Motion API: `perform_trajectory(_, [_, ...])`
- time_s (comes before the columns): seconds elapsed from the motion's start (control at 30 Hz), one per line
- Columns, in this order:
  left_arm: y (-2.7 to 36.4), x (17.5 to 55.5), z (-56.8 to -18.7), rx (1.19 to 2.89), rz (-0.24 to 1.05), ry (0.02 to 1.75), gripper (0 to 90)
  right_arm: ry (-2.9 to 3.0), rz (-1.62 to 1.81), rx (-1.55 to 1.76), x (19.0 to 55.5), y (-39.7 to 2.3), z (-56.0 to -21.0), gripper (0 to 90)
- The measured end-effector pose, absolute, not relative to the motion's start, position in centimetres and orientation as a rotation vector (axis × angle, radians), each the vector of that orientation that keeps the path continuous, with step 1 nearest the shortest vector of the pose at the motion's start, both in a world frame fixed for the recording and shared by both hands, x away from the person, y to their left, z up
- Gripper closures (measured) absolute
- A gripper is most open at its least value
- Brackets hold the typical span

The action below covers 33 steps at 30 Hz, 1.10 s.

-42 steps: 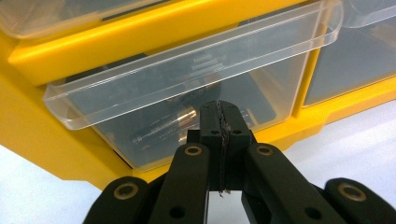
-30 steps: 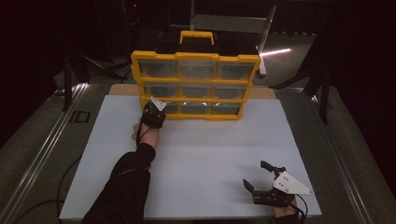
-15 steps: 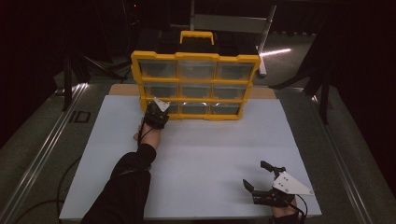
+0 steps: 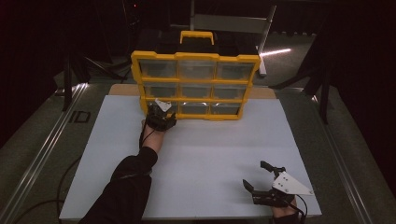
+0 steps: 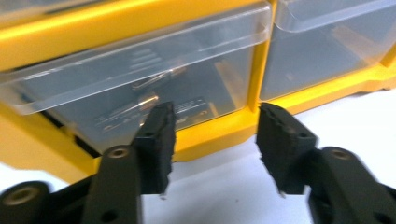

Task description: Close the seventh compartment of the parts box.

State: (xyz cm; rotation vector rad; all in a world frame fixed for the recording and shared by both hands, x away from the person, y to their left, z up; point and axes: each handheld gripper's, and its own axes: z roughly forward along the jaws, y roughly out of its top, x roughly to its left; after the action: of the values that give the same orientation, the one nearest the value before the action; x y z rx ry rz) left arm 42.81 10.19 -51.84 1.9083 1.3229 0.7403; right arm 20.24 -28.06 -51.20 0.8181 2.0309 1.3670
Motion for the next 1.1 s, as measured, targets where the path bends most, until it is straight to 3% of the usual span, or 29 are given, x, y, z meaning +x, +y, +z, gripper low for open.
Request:
perform_trajectory(0.17, [10.3,42.4,-51.3,1.889,0.743,1.344,30.8,2.032,1.367,0.812,20.2,-28.0,-51.1,10.4])
perform_trajectory(0.57, [10.4,41.0,-50.3,1.880,0.638,1.282,11.7,2.028,1.365,0.813,20.2,-28.0,-51.1,10.4])
perform_trajectory(0.6, [10.4,40.9,-50.1,1.885,0.626,1.268,5.6,2.029,1.365,0.815,20.2,-28.0,-51.2,10.4])
perform_trajectory(0.8, [10.5,40.6,-49.9,1.899,0.579,1.248,0.0,2.030,1.364,0.815,20.2,-27.9,-51.1,10.4])
perform_trajectory(1.1, [10.4,40.2,-49.9,1.947,0.554,1.179,0.0,2.030,1.363,0.815,20.3,-28.0,-51.2,10.4])
